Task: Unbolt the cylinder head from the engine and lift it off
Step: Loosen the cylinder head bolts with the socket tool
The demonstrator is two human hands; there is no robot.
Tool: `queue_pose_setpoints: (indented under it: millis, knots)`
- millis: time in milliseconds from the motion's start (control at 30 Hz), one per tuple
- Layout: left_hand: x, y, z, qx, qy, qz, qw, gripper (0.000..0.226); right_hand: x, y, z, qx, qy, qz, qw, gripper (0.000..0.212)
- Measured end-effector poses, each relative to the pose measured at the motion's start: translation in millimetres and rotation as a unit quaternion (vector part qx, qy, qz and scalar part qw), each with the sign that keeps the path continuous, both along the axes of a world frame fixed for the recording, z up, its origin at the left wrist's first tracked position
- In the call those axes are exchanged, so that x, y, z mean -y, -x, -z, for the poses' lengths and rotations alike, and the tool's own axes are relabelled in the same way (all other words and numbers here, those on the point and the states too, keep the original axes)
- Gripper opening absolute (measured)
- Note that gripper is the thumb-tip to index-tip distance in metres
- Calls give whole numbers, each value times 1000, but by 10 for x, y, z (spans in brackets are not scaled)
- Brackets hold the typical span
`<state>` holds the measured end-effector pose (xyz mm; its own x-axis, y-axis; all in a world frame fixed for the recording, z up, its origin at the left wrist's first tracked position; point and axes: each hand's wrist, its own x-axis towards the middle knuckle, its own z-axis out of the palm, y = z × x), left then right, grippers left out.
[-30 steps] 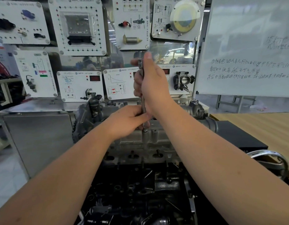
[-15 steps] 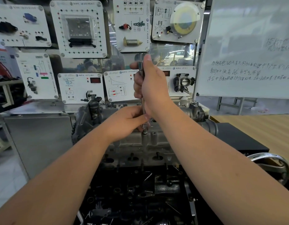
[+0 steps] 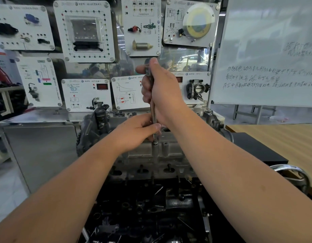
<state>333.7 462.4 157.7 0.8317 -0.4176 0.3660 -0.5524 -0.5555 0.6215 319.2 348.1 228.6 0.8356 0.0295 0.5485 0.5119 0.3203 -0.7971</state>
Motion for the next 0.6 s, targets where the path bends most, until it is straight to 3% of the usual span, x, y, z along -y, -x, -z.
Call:
queue_pose_setpoints:
  millis: [100, 233, 433, 500, 600]
  knots:
    - [-22, -3, 21, -2, 1, 12, 1000, 11, -4, -12, 18, 13, -5, 10, 1000, 43]
    - [-2, 35, 10, -12, 16, 11, 1000, 45, 4, 5, 39, 45, 15, 48, 998, 30]
    - [40, 62, -2, 12, 4, -31, 999, 60, 2, 29, 20, 58, 27, 77, 995, 40]
    - [48, 73, -12, 10, -13, -35, 999, 54, -13, 32, 17, 50, 27, 77, 995, 45]
    - [14, 37, 2, -10, 1, -12, 1000, 23, -21, 15, 2, 22, 28, 70, 997, 50]
